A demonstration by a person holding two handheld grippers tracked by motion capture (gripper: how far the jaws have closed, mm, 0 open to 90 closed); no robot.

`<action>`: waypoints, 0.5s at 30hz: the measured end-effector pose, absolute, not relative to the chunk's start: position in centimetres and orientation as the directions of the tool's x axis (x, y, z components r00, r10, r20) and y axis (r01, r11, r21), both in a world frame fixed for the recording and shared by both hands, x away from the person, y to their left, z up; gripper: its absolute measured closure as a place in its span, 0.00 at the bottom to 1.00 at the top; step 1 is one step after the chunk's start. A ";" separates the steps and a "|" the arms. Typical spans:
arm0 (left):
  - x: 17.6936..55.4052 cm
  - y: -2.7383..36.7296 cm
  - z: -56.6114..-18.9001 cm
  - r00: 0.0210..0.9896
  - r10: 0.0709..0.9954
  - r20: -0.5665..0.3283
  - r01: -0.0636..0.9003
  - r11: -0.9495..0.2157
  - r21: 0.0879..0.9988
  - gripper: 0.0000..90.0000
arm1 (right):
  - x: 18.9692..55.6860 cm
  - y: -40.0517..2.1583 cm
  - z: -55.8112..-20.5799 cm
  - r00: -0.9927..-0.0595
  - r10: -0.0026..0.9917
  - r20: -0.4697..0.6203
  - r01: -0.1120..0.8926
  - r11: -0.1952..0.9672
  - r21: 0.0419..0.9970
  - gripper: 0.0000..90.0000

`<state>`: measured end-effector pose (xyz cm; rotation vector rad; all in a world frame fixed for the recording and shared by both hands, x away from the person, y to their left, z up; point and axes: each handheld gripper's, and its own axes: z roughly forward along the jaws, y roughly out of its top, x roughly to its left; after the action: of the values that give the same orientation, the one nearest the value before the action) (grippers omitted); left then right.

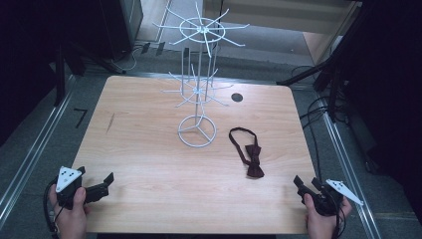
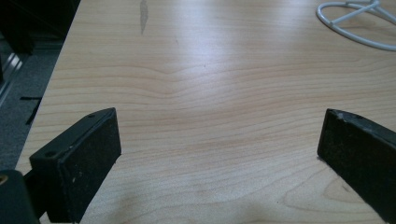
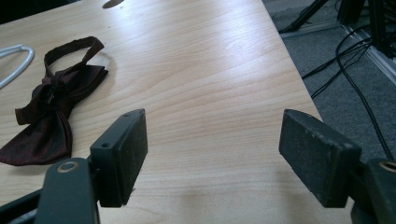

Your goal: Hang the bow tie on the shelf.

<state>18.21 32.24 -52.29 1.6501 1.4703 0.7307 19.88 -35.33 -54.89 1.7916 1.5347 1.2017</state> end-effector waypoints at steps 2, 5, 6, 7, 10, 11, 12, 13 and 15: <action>18.2 32.2 -52.3 0.158 0.984 -0.082 0.525 -0.013 0.851 0.00 | 19.8 -35.1 -54.8 -0.024 0.959 0.283 0.523 -0.229 0.821 0.26; 18.2 32.2 -52.3 0.160 0.984 -0.081 0.522 -0.015 0.853 0.00 | 19.8 -35.0 -54.6 -0.033 0.961 0.274 0.523 -0.217 0.824 0.26; 18.2 32.2 -52.3 0.161 0.983 -0.085 0.520 -0.012 0.854 0.00 | 19.9 -34.6 -54.3 -0.043 0.963 0.265 0.522 -0.205 0.828 0.25; 18.2 32.2 -52.3 0.160 0.983 -0.084 0.519 -0.012 0.855 0.00 | 20.0 -34.5 -54.1 -0.051 0.965 0.257 0.517 -0.194 0.833 0.25; 18.1 32.2 -52.3 0.158 0.984 -0.082 0.515 -0.011 0.857 0.00 | 20.4 -33.7 -53.4 -0.068 0.967 0.244 0.514 -0.176 0.840 0.24; 18.1 32.2 -52.3 0.161 0.984 -0.082 0.516 -0.013 0.857 0.00 | 20.6 -33.5 -53.2 -0.079 0.966 0.248 0.512 -0.174 0.841 0.24; 18.1 32.2 -52.3 0.163 0.983 -0.082 0.517 -0.014 0.856 0.00 | 20.7 -33.2 -53.0 -0.087 0.964 0.250 0.512 -0.172 0.842 0.24; 18.0 32.1 -52.3 0.165 0.983 -0.082 0.515 -0.015 0.857 0.00 | 21.0 -32.9 -52.8 -0.097 0.964 0.247 0.514 -0.164 0.842 0.23; 18.0 32.1 -52.3 0.165 0.983 -0.083 0.514 -0.014 0.858 0.00 | 21.4 -32.2 -52.5 -0.121 0.963 0.243 0.522 -0.146 0.841 0.22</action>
<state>17.98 32.13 -52.28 1.6411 1.4573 0.7391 21.39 -32.19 -52.51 1.6731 1.6454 1.2052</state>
